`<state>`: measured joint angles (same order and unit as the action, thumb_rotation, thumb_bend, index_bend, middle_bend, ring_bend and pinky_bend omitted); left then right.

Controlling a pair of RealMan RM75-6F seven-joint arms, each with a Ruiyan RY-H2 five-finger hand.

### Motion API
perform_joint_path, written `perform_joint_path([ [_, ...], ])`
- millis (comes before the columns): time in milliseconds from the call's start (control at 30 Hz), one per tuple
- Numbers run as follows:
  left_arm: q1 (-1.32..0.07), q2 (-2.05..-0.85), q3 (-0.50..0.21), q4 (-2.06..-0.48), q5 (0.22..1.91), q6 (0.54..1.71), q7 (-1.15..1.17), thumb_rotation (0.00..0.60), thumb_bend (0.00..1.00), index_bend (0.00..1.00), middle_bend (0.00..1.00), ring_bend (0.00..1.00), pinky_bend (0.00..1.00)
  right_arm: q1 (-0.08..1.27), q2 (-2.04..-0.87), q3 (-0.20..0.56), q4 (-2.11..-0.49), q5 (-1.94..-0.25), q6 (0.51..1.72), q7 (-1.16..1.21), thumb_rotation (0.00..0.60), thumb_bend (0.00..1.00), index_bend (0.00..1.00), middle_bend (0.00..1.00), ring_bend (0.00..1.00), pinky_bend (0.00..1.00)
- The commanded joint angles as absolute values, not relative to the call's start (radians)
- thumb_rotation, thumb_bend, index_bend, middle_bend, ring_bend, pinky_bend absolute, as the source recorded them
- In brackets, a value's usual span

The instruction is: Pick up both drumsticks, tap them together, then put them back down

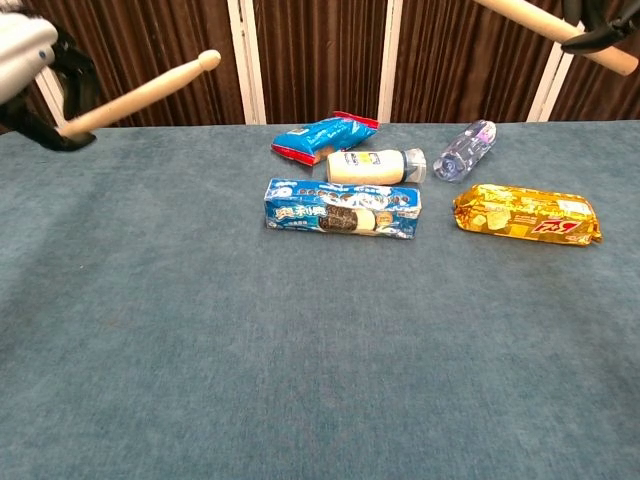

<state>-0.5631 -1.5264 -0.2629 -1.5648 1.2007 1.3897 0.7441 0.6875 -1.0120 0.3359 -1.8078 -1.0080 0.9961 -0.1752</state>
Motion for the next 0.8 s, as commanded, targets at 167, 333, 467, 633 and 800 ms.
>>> perform_joint_path([
  [167,-0.579,-1.424,-0.300,-1.618,1.184,1.352,0.729,0.600,0.43,0.65,0.59,0.14,0.00,0.687,-1.024,0.326,-1.805,-1.004,1.004,-0.171,0.600,0.47,0.80,0.66,0.46,0.04],
  [333,-0.570,-1.431,-0.331,-1.615,1.160,1.310,0.479,0.600,0.43,0.65,0.59,0.14,0.00,0.689,-1.040,0.320,-1.827,-1.005,1.022,-0.181,0.600,0.47,0.80,0.66,0.46,0.04],
  [467,-0.585,-1.439,-0.353,-1.628,1.096,1.264,0.430,0.600,0.43,0.65,0.59,0.14,0.00,0.703,-1.054,0.326,-1.854,-0.975,1.033,-0.207,0.600,0.47,0.81,0.66,0.46,0.04],
  [633,-0.618,-1.465,-0.356,-1.623,1.087,1.253,0.445,0.600,0.43,0.65,0.59,0.14,0.00,0.731,-1.068,0.337,-1.880,-0.933,1.033,-0.242,0.600,0.47,0.81,0.66,0.46,0.04],
  [800,-0.643,-1.498,-0.354,-1.621,1.092,1.254,0.456,0.600,0.43,0.65,0.60,0.14,0.00,0.759,-1.082,0.345,-1.897,-0.886,1.028,-0.272,0.600,0.47,0.81,0.66,0.46,0.04],
])
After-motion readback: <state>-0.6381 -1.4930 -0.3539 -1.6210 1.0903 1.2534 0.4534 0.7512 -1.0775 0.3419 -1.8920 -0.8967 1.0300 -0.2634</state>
